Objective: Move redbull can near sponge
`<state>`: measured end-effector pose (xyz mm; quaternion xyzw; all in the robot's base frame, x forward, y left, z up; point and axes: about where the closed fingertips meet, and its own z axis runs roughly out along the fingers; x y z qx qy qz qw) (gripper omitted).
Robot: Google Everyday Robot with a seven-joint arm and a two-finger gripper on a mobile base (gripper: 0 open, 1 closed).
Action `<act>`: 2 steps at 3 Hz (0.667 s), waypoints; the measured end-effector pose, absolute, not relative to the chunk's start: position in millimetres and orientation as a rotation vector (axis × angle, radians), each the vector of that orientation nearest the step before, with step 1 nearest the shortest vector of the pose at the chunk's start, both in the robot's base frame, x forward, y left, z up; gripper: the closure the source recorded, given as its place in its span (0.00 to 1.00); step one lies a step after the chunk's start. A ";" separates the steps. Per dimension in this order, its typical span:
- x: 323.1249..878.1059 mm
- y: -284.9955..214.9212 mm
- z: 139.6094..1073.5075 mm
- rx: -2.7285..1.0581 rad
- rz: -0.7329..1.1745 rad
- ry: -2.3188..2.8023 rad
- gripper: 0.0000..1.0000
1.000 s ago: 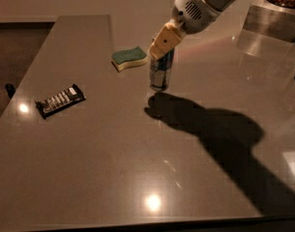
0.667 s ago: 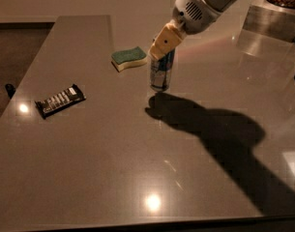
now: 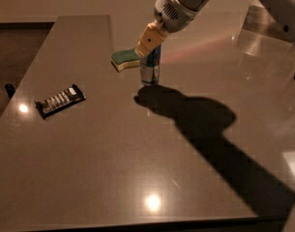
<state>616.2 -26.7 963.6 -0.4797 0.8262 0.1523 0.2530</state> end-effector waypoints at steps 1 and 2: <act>644.0 -14.8 953.1 -1.291 0.396 2.238 1.00; 662.5 -9.0 947.3 -1.255 0.392 2.230 1.00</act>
Offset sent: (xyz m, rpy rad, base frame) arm 0.0690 0.0202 -0.0196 0.0335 -0.0598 -0.0708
